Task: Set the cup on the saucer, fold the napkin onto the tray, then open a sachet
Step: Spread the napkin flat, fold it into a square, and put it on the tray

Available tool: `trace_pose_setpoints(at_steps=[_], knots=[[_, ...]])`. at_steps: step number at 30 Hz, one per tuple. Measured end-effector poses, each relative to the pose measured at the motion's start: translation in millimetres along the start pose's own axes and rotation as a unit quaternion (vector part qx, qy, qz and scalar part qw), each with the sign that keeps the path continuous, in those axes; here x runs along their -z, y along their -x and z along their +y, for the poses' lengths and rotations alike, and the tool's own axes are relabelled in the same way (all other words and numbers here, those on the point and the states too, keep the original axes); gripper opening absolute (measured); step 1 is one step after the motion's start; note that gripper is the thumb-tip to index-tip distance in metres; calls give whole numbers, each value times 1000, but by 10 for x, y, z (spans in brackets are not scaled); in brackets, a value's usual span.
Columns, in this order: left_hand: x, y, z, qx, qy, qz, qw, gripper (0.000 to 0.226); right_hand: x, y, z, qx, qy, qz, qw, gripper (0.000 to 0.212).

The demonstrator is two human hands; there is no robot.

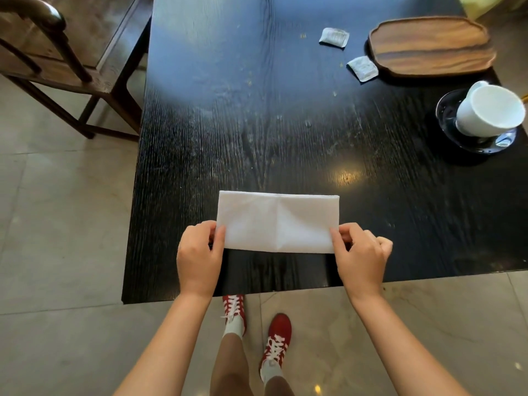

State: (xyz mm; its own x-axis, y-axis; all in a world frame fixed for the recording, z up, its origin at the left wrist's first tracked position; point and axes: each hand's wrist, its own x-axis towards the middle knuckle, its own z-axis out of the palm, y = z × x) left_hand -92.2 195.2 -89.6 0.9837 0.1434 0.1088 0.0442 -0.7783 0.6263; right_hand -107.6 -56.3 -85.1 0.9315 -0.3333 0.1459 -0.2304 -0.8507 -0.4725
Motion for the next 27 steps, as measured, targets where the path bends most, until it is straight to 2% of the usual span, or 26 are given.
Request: trace_pose_setpoints(at_steps=[4,6,8,12,15,18,20,27], knots=[[-14,-40,-9,-2,-65,15,998,8,-20,-29,-45,-8,49,3,999,11],[-19,-39,18,0,-93,38,995,18,4,-42,-75,-6,64,19,998,16],[-27,-45,87,-36,-120,33,992,38,31,-66,-111,15,90,25,996,34],[-158,-75,364,-140,-188,-62,970,59,25,-134,-239,119,167,-41,978,62],[-361,-95,482,-179,-209,-122,954,60,-39,-192,-366,186,177,-99,961,60],[-508,-126,409,-161,-226,-140,950,62,-187,-236,-357,258,184,-180,931,55],[-554,-135,348,-157,-230,-147,949,64,-267,-251,-294,274,191,-213,918,55],[-515,-177,299,-179,-218,-164,945,63,-242,-291,-194,287,192,-249,905,59]])
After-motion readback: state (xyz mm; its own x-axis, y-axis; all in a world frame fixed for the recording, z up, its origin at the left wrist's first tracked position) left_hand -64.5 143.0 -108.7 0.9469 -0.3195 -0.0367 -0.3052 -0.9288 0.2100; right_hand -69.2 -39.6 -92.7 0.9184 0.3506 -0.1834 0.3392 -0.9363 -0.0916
